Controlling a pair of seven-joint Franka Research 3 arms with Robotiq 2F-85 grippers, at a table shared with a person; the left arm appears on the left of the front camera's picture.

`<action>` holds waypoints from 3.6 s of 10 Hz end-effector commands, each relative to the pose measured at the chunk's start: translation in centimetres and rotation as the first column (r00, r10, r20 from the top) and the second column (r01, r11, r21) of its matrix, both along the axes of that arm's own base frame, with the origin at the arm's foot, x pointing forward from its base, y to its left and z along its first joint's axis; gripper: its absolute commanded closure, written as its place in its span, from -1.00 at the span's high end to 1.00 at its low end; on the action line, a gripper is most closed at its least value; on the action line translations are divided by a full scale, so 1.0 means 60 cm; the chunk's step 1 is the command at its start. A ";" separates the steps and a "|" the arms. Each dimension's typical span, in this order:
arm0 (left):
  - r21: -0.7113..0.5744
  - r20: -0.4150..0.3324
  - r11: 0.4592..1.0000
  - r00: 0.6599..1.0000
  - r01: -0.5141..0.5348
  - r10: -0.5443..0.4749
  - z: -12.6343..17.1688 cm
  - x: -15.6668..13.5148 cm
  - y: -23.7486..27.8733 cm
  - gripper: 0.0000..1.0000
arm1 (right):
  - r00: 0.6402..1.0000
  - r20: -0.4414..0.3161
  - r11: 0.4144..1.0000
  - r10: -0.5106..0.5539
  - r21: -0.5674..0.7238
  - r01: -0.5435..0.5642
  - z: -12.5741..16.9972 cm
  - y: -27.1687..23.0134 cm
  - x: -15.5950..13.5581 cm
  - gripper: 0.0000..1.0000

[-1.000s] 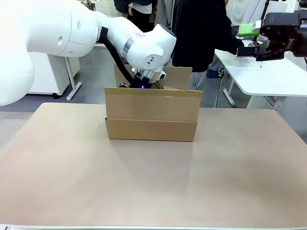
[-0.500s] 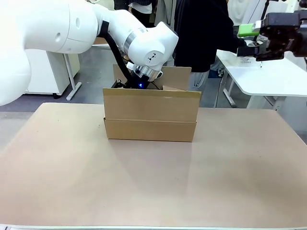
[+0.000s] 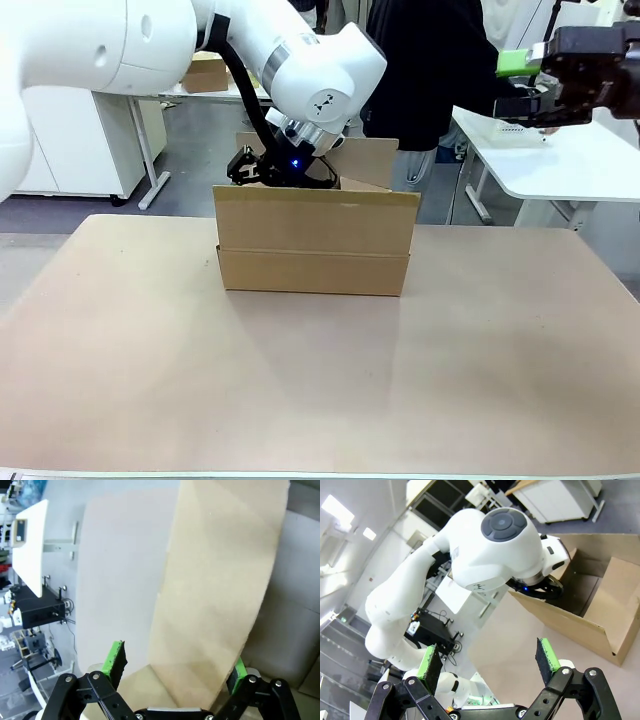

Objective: Pack the gift set into the box.
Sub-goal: Place both hands on the side flaps of the Package Box and spread them outward.

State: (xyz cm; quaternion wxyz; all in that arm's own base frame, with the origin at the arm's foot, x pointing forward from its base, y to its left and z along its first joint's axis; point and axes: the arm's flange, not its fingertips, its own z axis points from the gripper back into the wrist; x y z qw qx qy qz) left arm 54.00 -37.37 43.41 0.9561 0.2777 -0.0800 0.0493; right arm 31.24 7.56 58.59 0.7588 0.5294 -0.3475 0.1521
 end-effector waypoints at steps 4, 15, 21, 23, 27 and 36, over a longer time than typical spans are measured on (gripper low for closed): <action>0.038 0.109 0.998 0.993 0.041 -0.045 0.056 -0.020 0.052 1.00 | 0.999 0.035 1.000 0.003 0.020 -0.004 0.000 0.006 0.007 1.00; -0.354 -0.125 0.935 0.992 -0.023 -0.022 0.094 0.045 0.267 1.00 | 0.999 0.035 1.000 0.003 0.020 -0.004 0.000 0.006 0.007 1.00; -0.611 -0.238 0.791 0.963 -0.045 -0.129 0.036 0.065 0.399 1.00 | 0.999 0.035 1.000 0.003 0.020 -0.004 0.000 0.006 0.007 1.00; -0.623 -0.265 0.777 0.959 -0.088 -0.104 0.010 0.065 0.420 1.00 | 0.999 0.035 1.000 0.003 0.020 -0.004 0.000 0.006 0.007 1.00; -0.613 -0.296 0.782 0.950 -0.110 -0.098 -0.007 0.075 0.422 1.00 | 0.999 0.035 1.000 0.003 0.020 -0.004 0.000 0.006 0.007 1.00; -0.613 -0.296 0.782 0.950 -0.110 -0.098 -0.007 0.075 0.422 1.00 | 0.937 -0.218 0.944 -0.272 -0.251 0.215 0.046 0.120 0.103 1.00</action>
